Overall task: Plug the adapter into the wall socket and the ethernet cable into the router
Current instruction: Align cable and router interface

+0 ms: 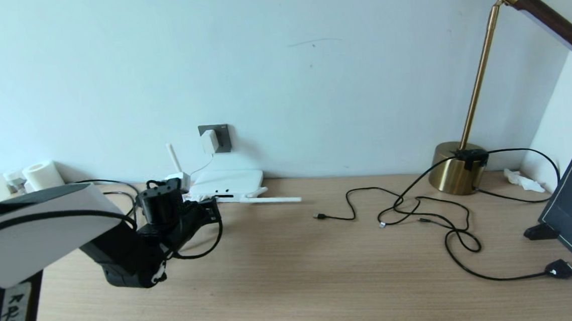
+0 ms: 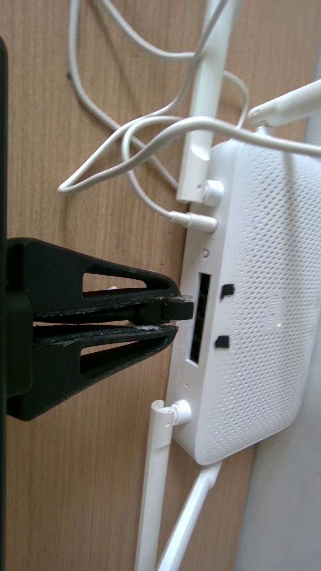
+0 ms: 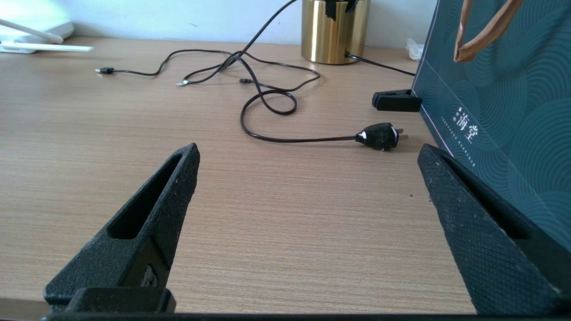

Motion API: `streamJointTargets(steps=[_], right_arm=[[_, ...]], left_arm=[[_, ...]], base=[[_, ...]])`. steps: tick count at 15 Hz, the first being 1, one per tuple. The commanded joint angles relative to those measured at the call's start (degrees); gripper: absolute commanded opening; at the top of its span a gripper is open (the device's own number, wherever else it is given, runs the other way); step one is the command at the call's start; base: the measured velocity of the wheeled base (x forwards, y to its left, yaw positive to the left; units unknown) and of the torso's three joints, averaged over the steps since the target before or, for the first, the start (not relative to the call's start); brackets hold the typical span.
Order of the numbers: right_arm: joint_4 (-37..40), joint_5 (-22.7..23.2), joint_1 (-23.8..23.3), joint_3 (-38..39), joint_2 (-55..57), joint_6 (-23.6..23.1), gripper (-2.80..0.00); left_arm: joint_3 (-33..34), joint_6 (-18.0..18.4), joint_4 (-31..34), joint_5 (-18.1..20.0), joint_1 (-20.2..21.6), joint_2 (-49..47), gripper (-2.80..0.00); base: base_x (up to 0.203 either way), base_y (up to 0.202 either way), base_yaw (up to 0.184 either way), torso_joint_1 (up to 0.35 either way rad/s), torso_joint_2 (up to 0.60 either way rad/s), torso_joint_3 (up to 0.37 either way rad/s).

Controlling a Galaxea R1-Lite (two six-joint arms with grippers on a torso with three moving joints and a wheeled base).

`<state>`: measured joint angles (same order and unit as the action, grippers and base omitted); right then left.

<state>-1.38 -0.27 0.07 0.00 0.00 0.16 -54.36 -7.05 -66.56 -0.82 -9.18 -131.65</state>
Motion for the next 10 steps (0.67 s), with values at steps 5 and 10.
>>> streamJointTargets(steps=[5, 10], right_arm=[[0.0, 0.0, 0.0, 0.7, 0.0, -0.2, 0.0], [0.0, 0.1, 0.0, 0.7, 0.0, -0.2, 0.0]], left_arm=[[-1.7, 3.3, 2.2, -0.2, 1.0, -0.1, -2.8], [-4.2, 4.4, 5.9, -0.2, 1.2, -0.1, -2.8]], base=[[0.0, 0.0, 0.0, 0.0, 0.0, 0.0], [0.0, 0.0, 0.0, 0.0, 0.0, 0.0]])
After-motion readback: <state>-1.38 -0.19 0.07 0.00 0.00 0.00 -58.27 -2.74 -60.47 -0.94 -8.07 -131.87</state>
